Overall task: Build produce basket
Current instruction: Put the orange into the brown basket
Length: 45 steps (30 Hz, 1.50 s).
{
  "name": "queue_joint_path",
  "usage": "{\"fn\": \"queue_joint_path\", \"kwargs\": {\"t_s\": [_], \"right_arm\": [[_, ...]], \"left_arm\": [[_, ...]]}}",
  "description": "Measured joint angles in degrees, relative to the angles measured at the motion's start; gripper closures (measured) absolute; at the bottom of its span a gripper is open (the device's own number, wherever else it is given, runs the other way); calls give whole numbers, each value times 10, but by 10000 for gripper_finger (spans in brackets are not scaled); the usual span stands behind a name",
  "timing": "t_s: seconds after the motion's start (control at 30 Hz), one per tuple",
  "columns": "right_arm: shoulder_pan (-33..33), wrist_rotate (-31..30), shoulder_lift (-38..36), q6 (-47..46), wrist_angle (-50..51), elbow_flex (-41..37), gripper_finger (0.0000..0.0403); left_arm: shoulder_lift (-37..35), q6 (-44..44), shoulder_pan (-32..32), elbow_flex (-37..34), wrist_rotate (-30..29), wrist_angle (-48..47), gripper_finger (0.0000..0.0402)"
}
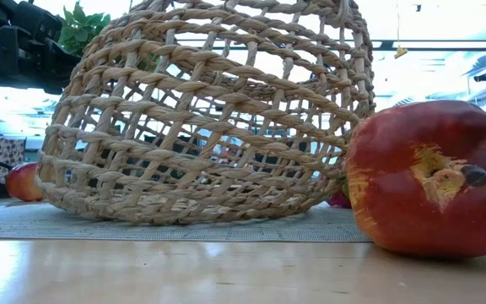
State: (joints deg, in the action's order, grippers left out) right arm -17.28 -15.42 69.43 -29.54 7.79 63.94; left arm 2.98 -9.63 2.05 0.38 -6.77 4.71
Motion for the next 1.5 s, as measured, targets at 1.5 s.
{"fn": "queue_joint_path", "kwargs": {"t_s": [1.5], "right_arm": [[-17,-143,269,-47,392,243,67]], "left_arm": [[0,0,0,0,0,0,241]]}}
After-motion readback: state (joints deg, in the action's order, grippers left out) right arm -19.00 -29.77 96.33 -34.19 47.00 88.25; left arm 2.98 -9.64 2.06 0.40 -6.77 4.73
